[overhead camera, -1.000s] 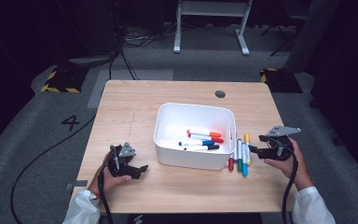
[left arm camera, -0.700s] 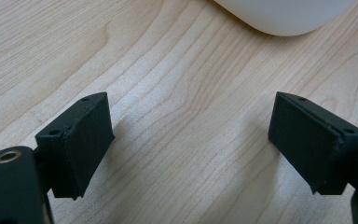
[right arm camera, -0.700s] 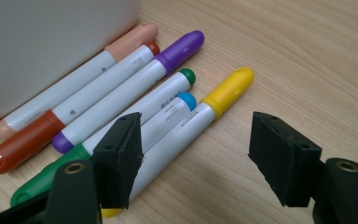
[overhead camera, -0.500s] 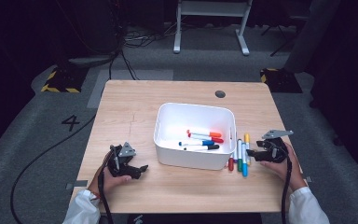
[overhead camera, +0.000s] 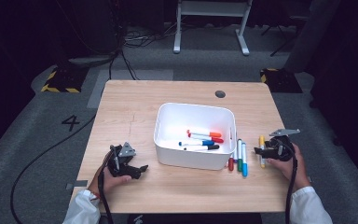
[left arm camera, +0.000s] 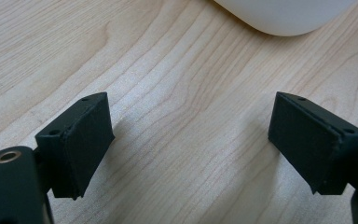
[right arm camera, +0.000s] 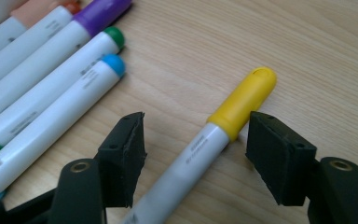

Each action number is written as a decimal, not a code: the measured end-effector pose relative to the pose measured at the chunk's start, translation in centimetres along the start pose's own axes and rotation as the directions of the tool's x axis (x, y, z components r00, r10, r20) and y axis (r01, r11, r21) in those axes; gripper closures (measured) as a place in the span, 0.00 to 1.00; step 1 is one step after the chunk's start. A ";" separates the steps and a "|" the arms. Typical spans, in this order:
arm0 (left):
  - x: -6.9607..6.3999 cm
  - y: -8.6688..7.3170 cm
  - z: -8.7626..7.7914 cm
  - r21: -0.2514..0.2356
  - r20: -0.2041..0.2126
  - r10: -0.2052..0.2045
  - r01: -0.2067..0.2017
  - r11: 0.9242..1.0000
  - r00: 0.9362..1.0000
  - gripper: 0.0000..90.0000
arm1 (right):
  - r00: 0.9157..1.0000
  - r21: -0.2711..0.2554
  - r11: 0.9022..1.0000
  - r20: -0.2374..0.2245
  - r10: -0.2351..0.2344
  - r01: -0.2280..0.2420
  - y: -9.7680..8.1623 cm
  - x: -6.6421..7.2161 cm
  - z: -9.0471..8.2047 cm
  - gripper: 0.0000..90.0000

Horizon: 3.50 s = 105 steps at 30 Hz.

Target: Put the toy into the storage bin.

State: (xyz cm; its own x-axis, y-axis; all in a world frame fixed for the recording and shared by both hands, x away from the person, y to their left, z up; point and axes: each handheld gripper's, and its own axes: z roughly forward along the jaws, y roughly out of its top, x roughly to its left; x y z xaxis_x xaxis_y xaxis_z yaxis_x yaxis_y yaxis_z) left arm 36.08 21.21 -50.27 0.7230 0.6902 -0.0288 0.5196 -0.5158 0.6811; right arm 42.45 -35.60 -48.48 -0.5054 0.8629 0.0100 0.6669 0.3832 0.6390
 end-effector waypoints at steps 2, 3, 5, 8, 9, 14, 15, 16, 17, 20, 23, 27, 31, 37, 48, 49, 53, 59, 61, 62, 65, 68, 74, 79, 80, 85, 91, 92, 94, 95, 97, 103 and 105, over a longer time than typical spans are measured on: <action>0.0 0.0 0.0 0.001 0.000 0.000 0.000 1.000 1.000 0.15 | 1.000 -0.004 1.000 0.013 0.024 -0.024 -0.1 -0.5 0.1 0.45; 0.0 0.0 0.0 0.001 0.000 0.000 0.000 1.000 1.000 0.15 | 0.999 -0.007 0.999 0.027 0.037 -0.037 -0.1 -0.8 0.1 0.49; 0.0 0.0 0.0 0.001 -0.001 0.000 0.000 1.000 1.000 0.15 | 0.997 -0.014 0.998 0.051 0.058 -0.057 -0.1 -1.1 0.1 0.54; 0.0 0.0 0.0 0.001 0.000 0.000 0.000 1.000 1.000 0.15 | 0.994 -0.029 0.997 0.072 0.079 -0.077 -0.1 -1.5 0.1 0.64; 0.0 0.0 0.0 0.001 0.000 0.000 0.000 1.000 1.000 0.15 | 0.994 -0.032 0.997 0.077 0.077 -0.075 -0.1 -1.6 0.1 0.67; 0.0 0.0 0.0 0.000 0.000 0.000 0.000 1.000 1.000 0.15 | 0.993 -0.051 0.996 0.085 0.081 -0.077 -0.2 -1.6 0.1 0.83; 0.0 0.0 0.0 0.001 0.000 0.000 0.000 1.000 1.000 0.15 | 0.993 -0.051 0.996 0.085 0.082 -0.078 -0.2 -1.6 0.1 0.83; 0.0 0.0 0.0 0.001 -0.001 0.000 0.000 1.000 1.000 0.15 | 0.993 -0.050 0.996 0.085 0.080 -0.076 -0.2 -1.6 0.1 0.83; 0.0 0.0 0.0 0.000 0.000 0.000 0.000 1.000 1.000 0.15 | 0.993 -0.051 0.996 0.085 0.079 -0.075 -0.2 -1.6 0.1 0.83; 0.0 0.0 0.0 0.001 0.000 0.000 0.000 1.000 1.000 0.15 | 0.995 -0.056 0.996 0.071 0.072 -0.068 -0.3 -1.7 0.0 0.83; 0.0 0.0 0.0 0.001 0.001 0.000 0.000 1.000 1.000 0.15 | 0.996 -0.084 0.994 0.051 0.077 -0.072 -0.4 -1.9 -0.3 0.83; 0.0 0.0 0.0 0.001 0.000 0.000 0.000 1.000 1.000 0.15 | 0.997 -0.153 0.986 0.017 0.076 -0.073 -0.1 -1.9 -1.8 0.83; 0.0 0.0 0.0 0.001 0.001 -0.001 0.001 1.000 1.000 0.15 | 0.998 -0.242 0.968 -0.033 0.056 -0.062 0.7 -1.1 -3.7 0.83; 0.0 0.0 0.0 0.001 0.000 -0.001 0.001 1.000 1.000 0.15 | 0.999 -0.348 0.938 -0.050 -0.014 -0.004 2.5 0.8 -6.3 0.83; 0.0 0.0 0.0 0.001 0.001 -0.001 0.001 1.000 1.000 0.15 | 0.985 -0.406 0.908 -0.081 -0.152 0.106 7.3 4.2 -9.4 0.83; 0.0 0.0 0.0 0.001 0.002 -0.001 0.001 1.000 1.000 0.15 | 0.984 -0.410 0.905 -0.080 -0.160 0.114 7.6 4.5 -9.5 0.83; 0.0 0.0 0.0 0.001 0.002 -0.001 0.001 1.000 1.000 0.15 | 0.976 -0.417 0.896 -0.083 -0.201 0.149 9.4 5.5 -10.2 0.83; 0.0 0.0 0.0 0.001 0.001 -0.001 0.001 1.000 1.000 0.15 | 0.959 -0.427 0.882 -0.099 -0.266 0.200 11.9 7.5 -11.0 0.83; 0.0 0.0 0.0 0.001 0.002 -0.001 0.001 1.000 1.000 0.15 | 0.952 -0.425 0.878 -0.104 -0.288 0.219 12.6 8.1 -10.9 0.83; 0.0 0.0 0.0 0.001 0.001 -0.001 0.001 1.000 1.000 0.15 | 0.948 -0.424 0.876 -0.107 -0.300 0.229 13.0 8.5 -10.9 0.83; 0.0 0.0 0.0 0.001 0.002 -0.003 0.003 1.000 1.000 0.15 | 0.941 -0.423 0.873 -0.114 -0.319 0.245 13.8 9.5 -10.8 0.83; 0.0 0.0 0.0 0.001 0.002 -0.004 0.004 1.000 1.000 0.15 | 0.932 -0.424 0.869 -0.131 -0.338 0.256 14.7 10.6 -10.4 0.83; 0.0 0.0 0.0 0.001 0.000 0.000 0.000 1.000 1.000 0.15 | 0.908 -0.409 0.860 -0.147 -0.392 0.305 16.0 12.7 -9.2 0.83; 0.0 0.0 0.0 0.001 0.001 0.001 -0.001 1.000 1.000 0.15 | 0.892 -0.379 0.860 -0.158 -0.423 0.341 16.5 14.1 -7.9 0.83; 0.0 0.0 0.0 0.001 0.002 -0.002 0.002 1.000 1.000 0.15 | 0.886 -0.375 0.857 -0.158 -0.435 0.354 16.6 14.3 -7.5 0.83; 0.0 0.0 0.0 0.001 0.001 0.001 -0.001 1.000 1.000 0.15 | 0.868 -0.352 0.852 -0.172 -0.467 0.389 17.0 15.6 -6.2 0.83; 0.0 0.0 0.0 0.001 0.002 0.001 -0.001 1.000 1.000 0.15 | 0.847 -0.312 0.848 -0.189 -0.497 0.428 17.3 16.9 -4.9 0.83; 0.0 0.0 0.0 0.001 0.002 0.001 -0.001 1.000 1.000 0.15 | 0.843 -0.304 0.847 -0.192 -0.503 0.436 17.3 17.0 -4.6 0.83; 0.0 0.0 0.0 0.001 0.003 0.003 -0.003 1.000 1.000 0.15 | 0.835 -0.289 0.845 -0.201 -0.512 0.449 17.3 17.3 -4.2 0.83; 0.0 0.0 0.0 0.001 0.004 0.002 -0.002 1.000 1.000 0.15 | 0.831 -0.285 0.844 -0.206 -0.517 0.454 17.3 17.5 -4.0 0.83; 0.0 0.0 0.0 0.002 0.005 0.001 -0.001 1.000 1.000 0.15 | 0.821 -0.264 0.841 -0.216 -0.529 0.473 17.3 17.8 -3.6 0.83; 0.0 0.0 0.0 0.003 0.009 0.000 -0.001 1.000 1.000 0.15 | 0.783 -0.203 0.823 -0.255 -0.567 0.530 16.9 18.8 -2.7 0.83; 0.0 0.0 0.0 0.003 0.009 0.000 -0.001 1.000 1.000 0.15 | 0.766 -0.183 0.811 -0.265 -0.585 0.556 16.8 19.2 -2.6 0.83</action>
State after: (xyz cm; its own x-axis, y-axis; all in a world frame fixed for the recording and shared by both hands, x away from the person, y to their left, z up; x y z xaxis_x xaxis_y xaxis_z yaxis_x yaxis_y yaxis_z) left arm 36.05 21.26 -50.26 0.7275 0.6852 -0.0353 0.5208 -0.5179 0.6786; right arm 42.53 -13.41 -35.59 -0.9227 0.3498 -0.1622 0.1598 0.7298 0.6648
